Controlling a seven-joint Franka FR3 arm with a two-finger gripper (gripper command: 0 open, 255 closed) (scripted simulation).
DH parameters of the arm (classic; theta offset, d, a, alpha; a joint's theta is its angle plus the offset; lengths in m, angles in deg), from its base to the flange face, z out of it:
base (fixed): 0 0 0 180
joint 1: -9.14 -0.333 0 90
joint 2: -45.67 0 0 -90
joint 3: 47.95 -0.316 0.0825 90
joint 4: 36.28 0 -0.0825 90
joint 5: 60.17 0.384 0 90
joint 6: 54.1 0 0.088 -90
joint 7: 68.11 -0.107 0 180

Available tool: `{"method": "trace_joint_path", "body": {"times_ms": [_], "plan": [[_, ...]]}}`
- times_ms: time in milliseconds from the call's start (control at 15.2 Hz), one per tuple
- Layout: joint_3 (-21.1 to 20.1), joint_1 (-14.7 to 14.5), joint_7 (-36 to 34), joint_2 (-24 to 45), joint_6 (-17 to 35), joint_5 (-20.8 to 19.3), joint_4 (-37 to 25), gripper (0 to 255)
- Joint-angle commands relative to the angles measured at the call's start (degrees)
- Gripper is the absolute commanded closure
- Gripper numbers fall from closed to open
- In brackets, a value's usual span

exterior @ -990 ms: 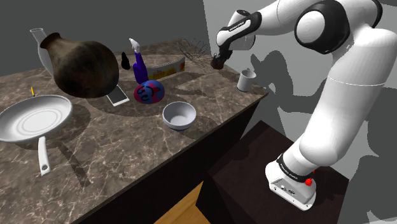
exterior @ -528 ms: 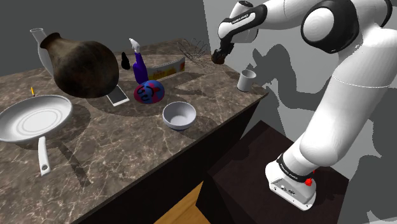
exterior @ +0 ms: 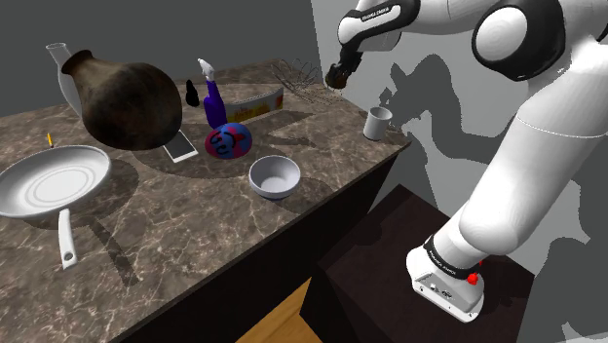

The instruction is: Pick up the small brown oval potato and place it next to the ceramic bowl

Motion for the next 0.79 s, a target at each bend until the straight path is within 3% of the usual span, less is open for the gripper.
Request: {"method": "trace_joint_path", "body": {"times_ms": [0, 330, 726], "plan": [[0.1, -0.1, -0.2, -0.6, -1.3, -0.4, -0.7, 255], [0.3, -0.2, -0.8, -1.8, -4.7, -1.1, -2.9, 255], [-1.8, -5.6, -10.7, -6.4, -3.0, -6.1, 2.9, 255]]}}
